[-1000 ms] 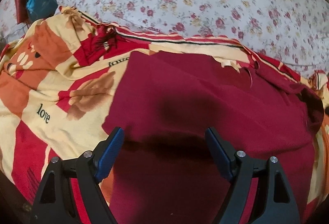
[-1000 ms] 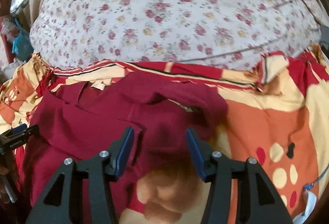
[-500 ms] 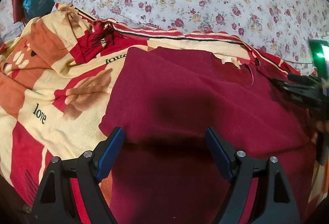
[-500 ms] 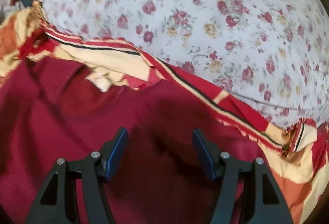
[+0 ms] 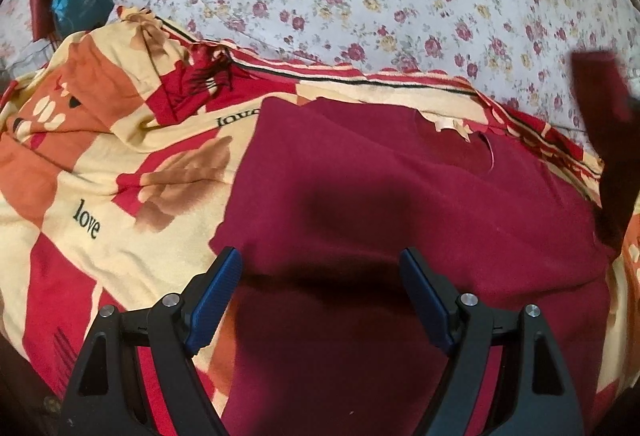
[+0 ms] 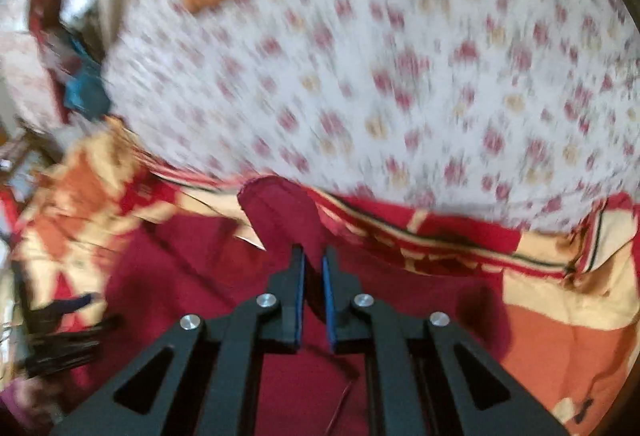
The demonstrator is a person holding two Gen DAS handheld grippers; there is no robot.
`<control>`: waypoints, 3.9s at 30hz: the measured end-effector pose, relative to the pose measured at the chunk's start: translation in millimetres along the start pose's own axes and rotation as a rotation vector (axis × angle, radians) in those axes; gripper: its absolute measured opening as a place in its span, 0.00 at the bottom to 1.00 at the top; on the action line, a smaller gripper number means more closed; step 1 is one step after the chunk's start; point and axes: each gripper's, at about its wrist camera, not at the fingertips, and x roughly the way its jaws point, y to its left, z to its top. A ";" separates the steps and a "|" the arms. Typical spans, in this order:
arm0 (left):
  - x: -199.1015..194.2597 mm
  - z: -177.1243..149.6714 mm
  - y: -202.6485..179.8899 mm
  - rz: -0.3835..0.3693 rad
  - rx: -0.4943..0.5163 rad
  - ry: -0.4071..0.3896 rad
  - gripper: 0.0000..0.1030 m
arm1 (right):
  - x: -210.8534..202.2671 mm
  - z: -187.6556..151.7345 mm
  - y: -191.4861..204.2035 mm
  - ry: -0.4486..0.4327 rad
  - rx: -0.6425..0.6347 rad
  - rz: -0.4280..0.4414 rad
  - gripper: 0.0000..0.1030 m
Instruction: Fold small clothes
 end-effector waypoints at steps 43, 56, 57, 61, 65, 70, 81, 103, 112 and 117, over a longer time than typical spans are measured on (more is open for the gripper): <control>-17.8 3.9 38.0 -0.082 -0.111 -0.044 0.61 | 69.8 -107.6 134.4 0.260 -0.037 0.164 0.61; -9.8 19.7 -10.1 -0.189 -0.010 -0.027 0.00 | -26.8 -143.6 -8.5 0.155 0.200 -0.052 0.62; -14.6 24.1 -8.4 -0.203 -0.013 -0.040 0.00 | -29.7 -145.4 -15.4 0.148 0.211 -0.067 0.62; -33.6 46.2 3.9 -0.198 -0.025 -0.110 0.00 | -24.4 -149.7 -27.2 0.151 0.207 -0.135 0.63; -34.7 57.1 19.9 -0.152 -0.060 -0.133 0.00 | -8.1 -145.7 -14.7 0.145 0.097 -0.199 0.62; -33.0 58.2 37.4 -0.144 -0.082 -0.117 0.00 | 4.4 -130.5 -5.5 0.128 0.025 -0.226 0.62; 2.1 23.3 12.6 -0.243 -0.098 0.079 0.15 | -1.5 -138.2 -5.1 0.146 0.068 -0.174 0.62; -28.3 75.3 22.0 -0.250 -0.085 -0.055 0.00 | -5.7 -136.2 0.2 0.116 -0.029 -0.210 0.62; -20.4 69.9 27.1 -0.227 -0.093 -0.036 0.00 | 27.4 -128.3 17.8 0.161 -0.156 -0.170 0.07; -2.8 56.8 35.1 -0.226 -0.114 0.014 0.00 | 10.3 -142.0 11.1 0.196 -0.162 -0.172 0.05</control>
